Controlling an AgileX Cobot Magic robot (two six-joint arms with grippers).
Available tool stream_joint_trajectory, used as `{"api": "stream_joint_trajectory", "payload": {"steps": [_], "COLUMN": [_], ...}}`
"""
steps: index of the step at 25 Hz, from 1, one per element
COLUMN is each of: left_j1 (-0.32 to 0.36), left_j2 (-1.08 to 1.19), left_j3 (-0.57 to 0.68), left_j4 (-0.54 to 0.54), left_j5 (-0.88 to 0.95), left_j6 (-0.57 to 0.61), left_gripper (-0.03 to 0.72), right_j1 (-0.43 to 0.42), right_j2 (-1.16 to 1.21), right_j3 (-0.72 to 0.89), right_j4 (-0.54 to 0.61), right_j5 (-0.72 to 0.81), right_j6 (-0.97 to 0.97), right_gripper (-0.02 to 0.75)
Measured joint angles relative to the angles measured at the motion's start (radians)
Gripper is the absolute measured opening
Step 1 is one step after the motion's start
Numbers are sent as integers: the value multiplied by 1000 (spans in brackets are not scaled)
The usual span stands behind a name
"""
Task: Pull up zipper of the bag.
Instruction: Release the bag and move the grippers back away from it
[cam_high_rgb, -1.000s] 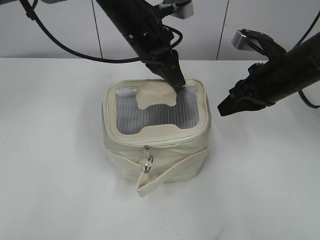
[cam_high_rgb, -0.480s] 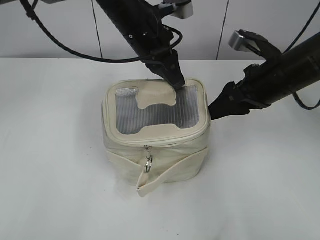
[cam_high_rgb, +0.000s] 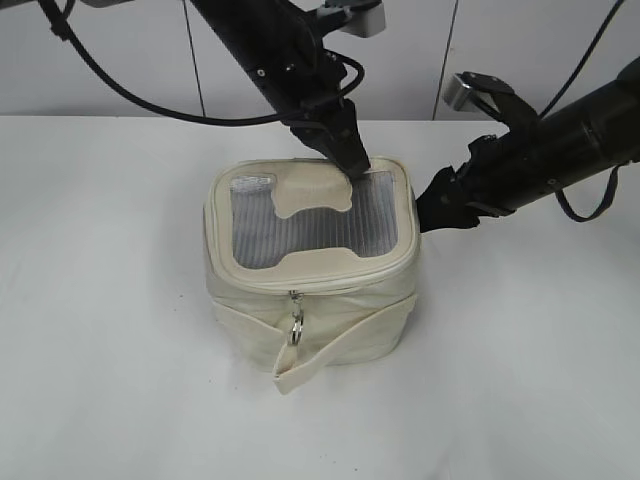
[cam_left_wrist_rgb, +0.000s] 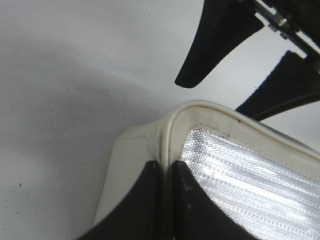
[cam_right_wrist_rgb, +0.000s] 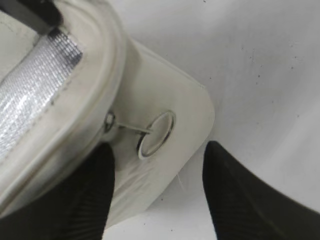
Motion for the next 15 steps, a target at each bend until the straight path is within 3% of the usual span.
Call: {"api": "stream_joint_trajectory", "payload": {"steps": [3,6,7,9,15], "left_j1": [1,1,1,1,1], "left_j2": [0,0,0,0,0], "left_j3": [0,0,0,0,0], "left_j4": [-3,-8,-7,-7,-7], "left_j5": [1,2,2,3,3], "left_j6": [0,0,0,0,0], "left_gripper": [38,39,39,39,39], "right_j1": [0,2,2,2,1], "right_j2": [12,16,16,17,-11], "right_j3": [-18,-26,-26,-27,-32], "right_j4": [15,25,25,20,-102], "right_j5": [11,43,53,74,85], "right_j6": [-15,-24,-24,-17,173], "right_gripper": [328,94,53,11,8]}}
